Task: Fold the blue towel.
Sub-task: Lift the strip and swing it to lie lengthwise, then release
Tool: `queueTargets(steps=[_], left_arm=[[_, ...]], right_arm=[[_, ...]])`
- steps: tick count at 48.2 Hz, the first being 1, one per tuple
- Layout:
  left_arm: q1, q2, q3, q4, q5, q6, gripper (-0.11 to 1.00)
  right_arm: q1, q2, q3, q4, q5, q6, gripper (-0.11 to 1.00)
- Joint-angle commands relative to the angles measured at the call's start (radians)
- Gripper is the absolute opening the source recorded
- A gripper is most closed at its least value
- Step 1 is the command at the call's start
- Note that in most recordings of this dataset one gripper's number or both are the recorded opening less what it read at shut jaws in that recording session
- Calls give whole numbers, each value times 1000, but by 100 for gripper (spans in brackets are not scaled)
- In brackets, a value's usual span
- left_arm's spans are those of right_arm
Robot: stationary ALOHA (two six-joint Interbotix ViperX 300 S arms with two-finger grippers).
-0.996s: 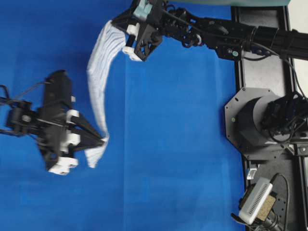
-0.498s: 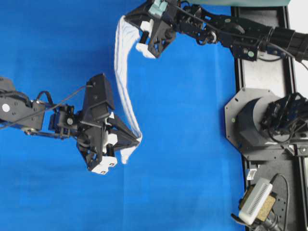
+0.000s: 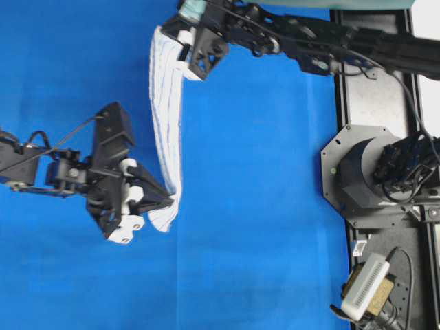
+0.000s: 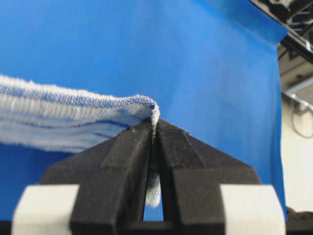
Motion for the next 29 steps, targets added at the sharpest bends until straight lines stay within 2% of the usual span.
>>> queueTargets(steps=[1,11,20,29], left_arm=[[-11,-55,28,-2,-34,-8,2],[-11,-71,106,-41,-44,-8,2],[3,-55,147,-83,-61,-8,4],[11,-48,172,-84,-86,-8,26]], right_arm=[[12,21,-58,-2,-3,0,14],[32,121,-140,-3,23,0,14],[41,169,-169,-3,26,0,14],[43,186,-172,-3,20,0,14]])
